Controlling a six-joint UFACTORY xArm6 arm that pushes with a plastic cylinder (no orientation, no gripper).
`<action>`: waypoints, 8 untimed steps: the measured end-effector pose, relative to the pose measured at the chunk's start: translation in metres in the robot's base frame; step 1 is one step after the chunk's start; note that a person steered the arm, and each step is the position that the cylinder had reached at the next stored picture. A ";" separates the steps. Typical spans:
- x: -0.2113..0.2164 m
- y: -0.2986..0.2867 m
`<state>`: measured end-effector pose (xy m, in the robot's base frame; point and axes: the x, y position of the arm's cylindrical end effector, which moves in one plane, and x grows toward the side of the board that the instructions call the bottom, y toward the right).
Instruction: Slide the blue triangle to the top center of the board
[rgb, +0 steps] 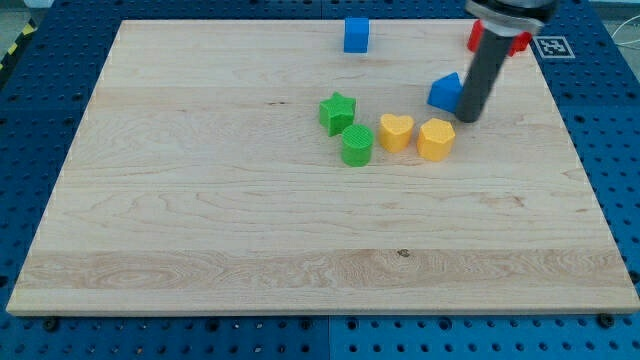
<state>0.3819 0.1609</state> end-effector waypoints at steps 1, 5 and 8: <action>-0.008 -0.014; -0.013 0.029; -0.061 -0.066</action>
<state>0.3212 0.0954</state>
